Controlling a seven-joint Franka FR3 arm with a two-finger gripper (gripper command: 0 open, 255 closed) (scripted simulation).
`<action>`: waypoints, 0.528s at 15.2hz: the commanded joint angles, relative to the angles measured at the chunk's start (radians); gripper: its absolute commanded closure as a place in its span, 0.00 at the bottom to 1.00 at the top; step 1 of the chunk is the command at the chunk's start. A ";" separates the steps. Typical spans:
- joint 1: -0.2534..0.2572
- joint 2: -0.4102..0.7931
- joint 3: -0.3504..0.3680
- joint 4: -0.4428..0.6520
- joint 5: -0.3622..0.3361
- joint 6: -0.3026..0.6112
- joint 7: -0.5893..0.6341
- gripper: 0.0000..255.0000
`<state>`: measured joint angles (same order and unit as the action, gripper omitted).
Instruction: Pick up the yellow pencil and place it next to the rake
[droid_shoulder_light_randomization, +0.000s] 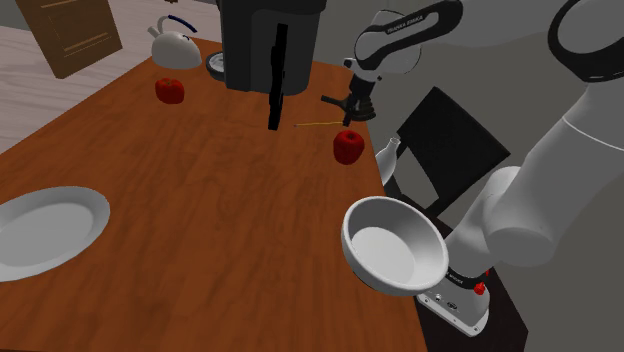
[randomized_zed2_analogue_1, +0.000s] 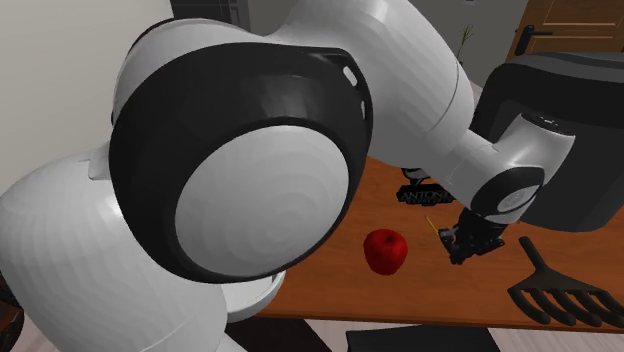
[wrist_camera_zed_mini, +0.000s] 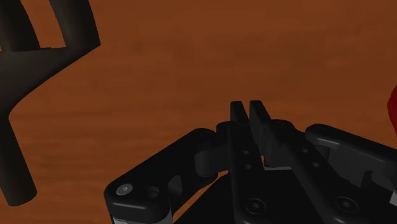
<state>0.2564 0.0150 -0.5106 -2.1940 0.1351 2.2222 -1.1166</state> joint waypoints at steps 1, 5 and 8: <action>0.000 0.017 0.001 -0.009 0.013 0.024 -0.010 1.00; -0.002 0.053 0.003 -0.031 0.043 0.074 -0.034 1.00; -0.002 0.053 0.003 -0.031 0.043 0.074 -0.034 1.00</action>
<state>0.2547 0.0667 -0.5081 -2.2251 0.1771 2.2955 -1.1502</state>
